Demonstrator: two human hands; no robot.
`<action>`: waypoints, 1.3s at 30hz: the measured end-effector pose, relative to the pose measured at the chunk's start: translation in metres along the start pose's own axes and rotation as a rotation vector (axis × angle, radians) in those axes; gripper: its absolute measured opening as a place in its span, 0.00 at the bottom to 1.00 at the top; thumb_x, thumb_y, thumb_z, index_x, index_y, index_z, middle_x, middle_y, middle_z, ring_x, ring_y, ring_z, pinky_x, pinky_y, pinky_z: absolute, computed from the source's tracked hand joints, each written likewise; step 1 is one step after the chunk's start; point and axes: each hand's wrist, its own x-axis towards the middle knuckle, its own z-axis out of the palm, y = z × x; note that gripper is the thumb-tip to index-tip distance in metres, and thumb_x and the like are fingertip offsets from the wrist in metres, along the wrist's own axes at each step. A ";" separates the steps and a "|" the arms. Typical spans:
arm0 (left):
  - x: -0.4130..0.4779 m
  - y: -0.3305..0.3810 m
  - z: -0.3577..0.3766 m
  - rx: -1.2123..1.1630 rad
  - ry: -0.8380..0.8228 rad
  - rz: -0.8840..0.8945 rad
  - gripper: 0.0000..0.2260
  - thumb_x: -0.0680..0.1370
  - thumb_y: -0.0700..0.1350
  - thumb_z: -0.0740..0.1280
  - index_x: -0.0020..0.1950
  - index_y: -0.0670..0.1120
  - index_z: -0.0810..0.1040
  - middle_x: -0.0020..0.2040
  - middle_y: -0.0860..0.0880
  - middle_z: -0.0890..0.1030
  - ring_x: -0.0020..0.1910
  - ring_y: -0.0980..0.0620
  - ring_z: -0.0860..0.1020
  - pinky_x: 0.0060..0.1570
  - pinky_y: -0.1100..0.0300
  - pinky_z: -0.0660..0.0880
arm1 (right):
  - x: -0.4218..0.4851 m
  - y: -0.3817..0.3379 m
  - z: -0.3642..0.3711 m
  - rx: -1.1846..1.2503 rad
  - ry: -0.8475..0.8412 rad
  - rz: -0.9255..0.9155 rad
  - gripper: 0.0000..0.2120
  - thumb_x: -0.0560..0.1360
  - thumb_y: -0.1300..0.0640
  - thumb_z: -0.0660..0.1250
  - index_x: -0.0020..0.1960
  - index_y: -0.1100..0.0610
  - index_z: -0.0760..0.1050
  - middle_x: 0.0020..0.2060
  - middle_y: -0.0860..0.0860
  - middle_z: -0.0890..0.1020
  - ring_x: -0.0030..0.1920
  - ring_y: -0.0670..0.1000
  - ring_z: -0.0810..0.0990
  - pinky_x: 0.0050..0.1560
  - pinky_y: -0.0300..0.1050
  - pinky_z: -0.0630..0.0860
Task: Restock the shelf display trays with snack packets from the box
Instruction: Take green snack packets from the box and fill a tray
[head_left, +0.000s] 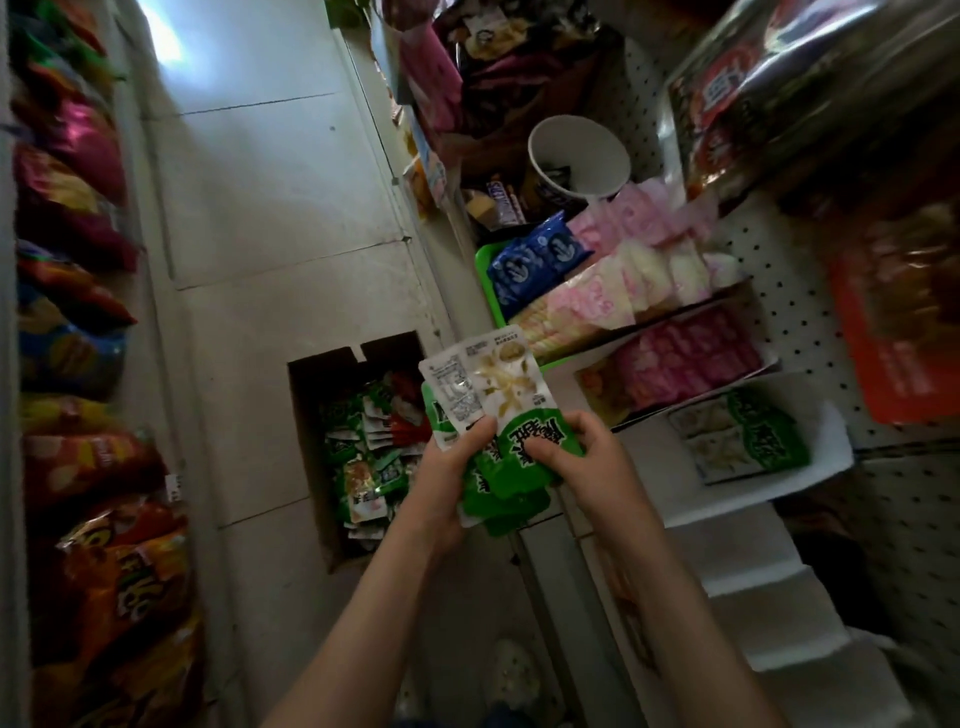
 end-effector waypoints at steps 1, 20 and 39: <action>0.000 -0.004 0.007 0.008 0.002 0.008 0.26 0.70 0.44 0.72 0.68 0.44 0.73 0.61 0.37 0.79 0.58 0.34 0.78 0.58 0.35 0.74 | -0.002 0.001 -0.008 -0.009 0.029 -0.017 0.08 0.72 0.62 0.72 0.48 0.55 0.75 0.43 0.51 0.83 0.41 0.45 0.83 0.37 0.36 0.77; 0.033 -0.054 0.075 0.224 0.059 -0.043 0.16 0.75 0.37 0.69 0.63 0.43 0.75 0.49 0.42 0.85 0.43 0.45 0.85 0.34 0.56 0.80 | 0.004 0.031 -0.162 -0.128 0.565 0.042 0.12 0.79 0.64 0.63 0.62 0.58 0.69 0.56 0.61 0.76 0.39 0.54 0.81 0.26 0.40 0.78; 0.032 -0.100 0.075 0.246 0.002 -0.093 0.14 0.75 0.39 0.70 0.59 0.48 0.76 0.49 0.46 0.85 0.47 0.45 0.84 0.49 0.48 0.80 | 0.084 0.054 -0.182 -0.696 0.652 0.249 0.18 0.78 0.70 0.56 0.68 0.63 0.66 0.62 0.63 0.74 0.60 0.63 0.75 0.55 0.56 0.74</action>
